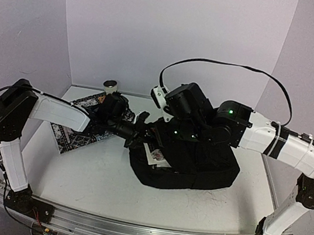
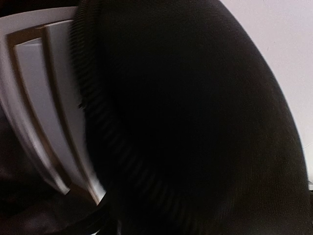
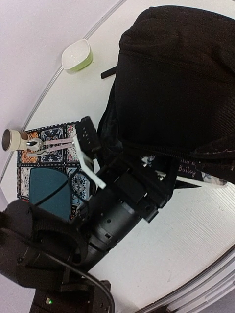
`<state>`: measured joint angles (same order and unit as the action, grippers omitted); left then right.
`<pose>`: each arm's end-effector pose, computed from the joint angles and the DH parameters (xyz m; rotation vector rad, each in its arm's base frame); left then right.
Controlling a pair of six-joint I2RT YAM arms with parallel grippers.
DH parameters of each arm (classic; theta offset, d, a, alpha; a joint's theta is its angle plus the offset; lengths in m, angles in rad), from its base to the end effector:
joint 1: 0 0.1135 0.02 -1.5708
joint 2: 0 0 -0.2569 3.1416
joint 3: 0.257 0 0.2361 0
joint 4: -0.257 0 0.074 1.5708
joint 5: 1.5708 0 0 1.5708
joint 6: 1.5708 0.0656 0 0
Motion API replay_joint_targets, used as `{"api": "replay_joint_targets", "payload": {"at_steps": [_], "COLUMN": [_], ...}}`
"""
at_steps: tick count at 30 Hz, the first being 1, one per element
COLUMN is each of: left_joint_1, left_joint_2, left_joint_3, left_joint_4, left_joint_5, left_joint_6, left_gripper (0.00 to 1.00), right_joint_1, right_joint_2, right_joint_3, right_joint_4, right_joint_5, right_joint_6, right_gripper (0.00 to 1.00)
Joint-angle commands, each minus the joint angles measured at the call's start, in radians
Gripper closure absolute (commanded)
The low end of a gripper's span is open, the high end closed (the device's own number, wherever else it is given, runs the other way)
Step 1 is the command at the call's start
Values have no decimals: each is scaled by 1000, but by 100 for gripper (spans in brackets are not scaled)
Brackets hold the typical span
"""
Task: Pack the student bag
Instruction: Place the book in the largest pocket of the bag.
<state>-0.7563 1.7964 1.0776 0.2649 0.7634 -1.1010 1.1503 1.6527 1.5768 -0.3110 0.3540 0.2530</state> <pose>0.2583 -0.3061 0.2055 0.1821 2.4772 -1.7846 0.1835 0.3547 0.3609 -0.6390 1.8718 0.5840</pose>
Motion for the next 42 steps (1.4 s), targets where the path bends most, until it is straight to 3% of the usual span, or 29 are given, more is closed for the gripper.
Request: {"api": "replay_joint_targets", "payload": {"at_steps": [1,8,17,23,26,33,36,42], "left_joint_1": [-28,-34,-34,-34,-33,-32,-32,-32], "left_joint_2": [46,126,76,19,-21,-66,-82,-89], "left_joint_3": [128,185,104,26,-18,-53,-75,-92], "left_joint_4": [97,97,97,96,93,81,71,62], "left_joint_5": [-17,-76,-138,-152,-168,-181,-189,-200], "left_joint_6": [24,26,42,53,58,56,54,53], "left_gripper": [100,95,56,41,35,35,40,72], "right_joint_1": [14,14,14,13,13,12,13,-11], "right_joint_2": [-48,-59,-115,-133,-136,-133,-137,-166], "right_joint_3": [35,8,-100,-153,-167,-174,-181,-237], "right_joint_4": [101,113,112,109,108,108,108,104], "right_joint_5": [-50,-36,93,119,122,114,129,163], "right_joint_6": [-30,-18,51,96,106,111,119,175], "right_gripper": [100,100,96,88,90,96,95,87]}}
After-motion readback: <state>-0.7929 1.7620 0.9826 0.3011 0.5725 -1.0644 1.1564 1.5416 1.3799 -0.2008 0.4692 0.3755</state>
